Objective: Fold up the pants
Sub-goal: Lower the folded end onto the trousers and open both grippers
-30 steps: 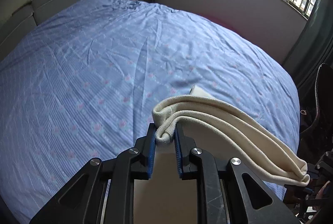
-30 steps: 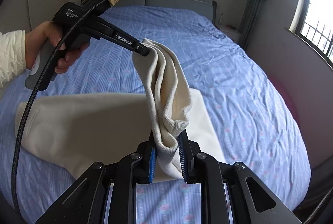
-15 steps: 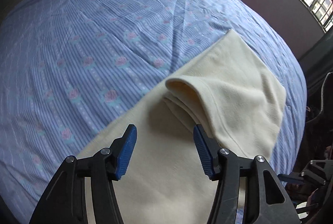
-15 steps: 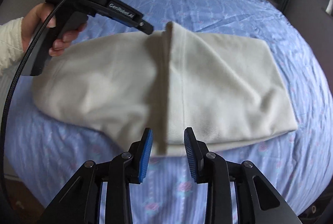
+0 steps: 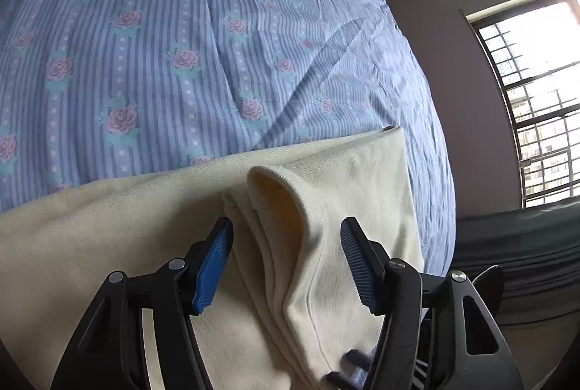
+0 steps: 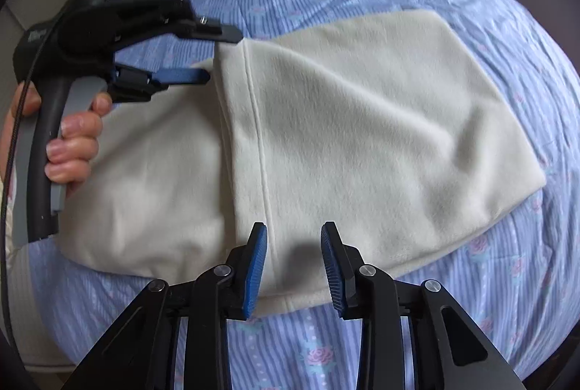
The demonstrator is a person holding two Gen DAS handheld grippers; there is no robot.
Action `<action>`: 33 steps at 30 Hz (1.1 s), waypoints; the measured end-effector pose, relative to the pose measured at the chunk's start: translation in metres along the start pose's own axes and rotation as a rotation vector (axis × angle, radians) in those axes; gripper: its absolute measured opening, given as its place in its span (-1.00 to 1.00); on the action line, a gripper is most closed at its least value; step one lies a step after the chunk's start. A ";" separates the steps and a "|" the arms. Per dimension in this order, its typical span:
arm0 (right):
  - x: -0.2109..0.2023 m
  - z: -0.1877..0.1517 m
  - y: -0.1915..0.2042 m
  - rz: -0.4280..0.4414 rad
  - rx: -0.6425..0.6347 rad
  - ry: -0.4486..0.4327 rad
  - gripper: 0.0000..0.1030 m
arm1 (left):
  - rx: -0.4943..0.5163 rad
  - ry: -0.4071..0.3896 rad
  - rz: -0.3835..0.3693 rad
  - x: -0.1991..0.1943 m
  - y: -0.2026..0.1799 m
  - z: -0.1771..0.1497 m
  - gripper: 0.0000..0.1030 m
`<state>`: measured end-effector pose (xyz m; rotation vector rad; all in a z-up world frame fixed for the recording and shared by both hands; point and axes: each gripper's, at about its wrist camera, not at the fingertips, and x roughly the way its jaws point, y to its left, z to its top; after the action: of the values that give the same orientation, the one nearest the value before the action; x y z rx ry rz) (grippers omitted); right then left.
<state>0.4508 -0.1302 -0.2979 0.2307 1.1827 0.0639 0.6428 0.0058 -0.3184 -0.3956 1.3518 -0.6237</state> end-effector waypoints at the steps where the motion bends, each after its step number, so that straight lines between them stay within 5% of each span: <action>1: 0.009 -0.004 -0.001 0.022 0.002 0.036 -0.39 | 0.005 0.009 0.015 0.005 -0.002 0.000 0.13; 5: 0.023 -0.022 0.004 0.029 0.007 0.065 -0.41 | 0.047 0.010 0.093 0.014 -0.008 -0.004 0.07; 7: 0.024 -0.020 0.005 0.040 0.002 0.073 -0.41 | 0.018 -0.001 0.117 0.015 -0.003 -0.001 -0.20; 9: 0.026 -0.020 0.006 0.050 -0.002 0.086 -0.41 | -0.003 -0.026 0.114 0.011 0.002 0.000 -0.75; 13: 0.024 -0.012 0.004 0.069 -0.012 0.085 -0.41 | 0.161 -0.140 -0.015 -0.028 -0.033 -0.004 -0.77; 15: 0.023 -0.009 0.011 0.062 -0.052 0.072 -0.41 | 0.235 -0.164 0.048 -0.029 -0.041 -0.003 -0.77; 17: 0.029 -0.005 0.016 0.048 -0.077 0.080 -0.41 | 0.184 -0.124 0.104 -0.013 -0.021 0.008 -0.76; 20: 0.036 0.002 0.013 0.064 -0.055 0.099 -0.40 | 0.065 -0.060 0.110 0.008 0.019 0.017 -0.68; 25: 0.033 0.003 0.004 0.095 -0.018 0.115 -0.40 | 0.117 -0.054 0.146 0.003 0.013 0.012 -0.51; 27: 0.030 0.003 0.005 0.086 -0.034 0.118 -0.39 | 0.168 -0.076 0.274 -0.007 0.006 0.010 0.07; 33: -0.001 -0.004 0.014 0.140 -0.022 0.159 -0.35 | 0.249 -0.204 0.434 -0.083 0.005 -0.016 0.23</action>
<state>0.4477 -0.1161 -0.2950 0.2933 1.3225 0.2210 0.6199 0.0624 -0.2601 0.0394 1.1019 -0.3699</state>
